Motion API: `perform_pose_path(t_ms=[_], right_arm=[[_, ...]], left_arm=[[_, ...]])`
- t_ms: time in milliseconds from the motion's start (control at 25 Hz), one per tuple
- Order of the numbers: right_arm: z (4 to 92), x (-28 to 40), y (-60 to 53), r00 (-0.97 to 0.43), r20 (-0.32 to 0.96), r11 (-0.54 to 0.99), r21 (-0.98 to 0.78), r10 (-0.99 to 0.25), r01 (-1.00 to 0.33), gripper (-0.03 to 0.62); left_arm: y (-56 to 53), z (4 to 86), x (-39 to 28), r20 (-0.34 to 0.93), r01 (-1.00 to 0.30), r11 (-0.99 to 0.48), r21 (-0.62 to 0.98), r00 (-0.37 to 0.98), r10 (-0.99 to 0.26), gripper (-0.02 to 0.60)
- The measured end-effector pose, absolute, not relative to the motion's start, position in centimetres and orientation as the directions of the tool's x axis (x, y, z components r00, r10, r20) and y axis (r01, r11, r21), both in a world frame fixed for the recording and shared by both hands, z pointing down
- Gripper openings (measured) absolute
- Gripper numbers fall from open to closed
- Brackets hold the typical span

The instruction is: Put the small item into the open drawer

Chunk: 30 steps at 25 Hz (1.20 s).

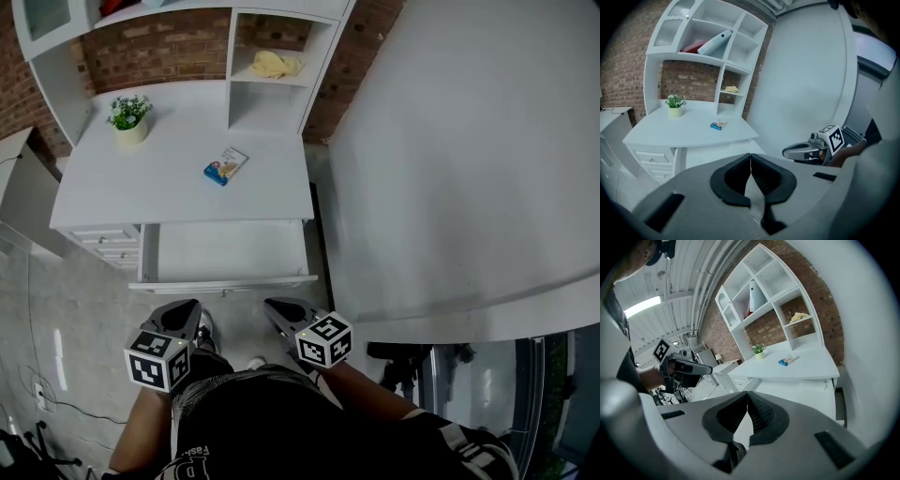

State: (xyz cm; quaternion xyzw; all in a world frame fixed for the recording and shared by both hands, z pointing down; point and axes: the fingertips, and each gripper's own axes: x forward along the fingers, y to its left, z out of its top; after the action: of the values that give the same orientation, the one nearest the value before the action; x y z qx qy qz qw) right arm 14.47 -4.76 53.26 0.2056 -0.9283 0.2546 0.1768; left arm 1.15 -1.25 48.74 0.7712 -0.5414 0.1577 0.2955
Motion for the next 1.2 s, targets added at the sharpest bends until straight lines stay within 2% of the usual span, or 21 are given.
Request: perform_pose_path(t_ms=[200,640,1080,1200], right_arm=[[53.1,12.3,-8.1,-0.830,0.452,0.771,-0.381,-0.326,-0.510,0.006],[52.1,3.4,-16.4,-0.784,0.475,0.737,-0.342,-0.399,-0.582,0.006],[54.2,-3.6,-26.4,-0.645,0.557,0.628,-0.259,-0.524,-0.734,0.008],[54.9,-5.0,-28.9,-0.605,0.576,0.598,-0.235,-0.549,-0.766,0.028]], left_arm=[[-5.5,48.0,-1.1,0.534,-0.914,-0.289,0.286,0.402,-0.744,0.018],[-13.2,48.1,-10.3,0.526,-0.899,-0.328,0.289,0.436,-0.731,0.018],[-18.2,51.1,-19.0,0.542,-0.888,-0.350,0.300,0.460,-0.703,0.018],[-19.1,52.0,-21.1,0.550,-0.889,-0.343,0.304,0.457,-0.699,0.018]])
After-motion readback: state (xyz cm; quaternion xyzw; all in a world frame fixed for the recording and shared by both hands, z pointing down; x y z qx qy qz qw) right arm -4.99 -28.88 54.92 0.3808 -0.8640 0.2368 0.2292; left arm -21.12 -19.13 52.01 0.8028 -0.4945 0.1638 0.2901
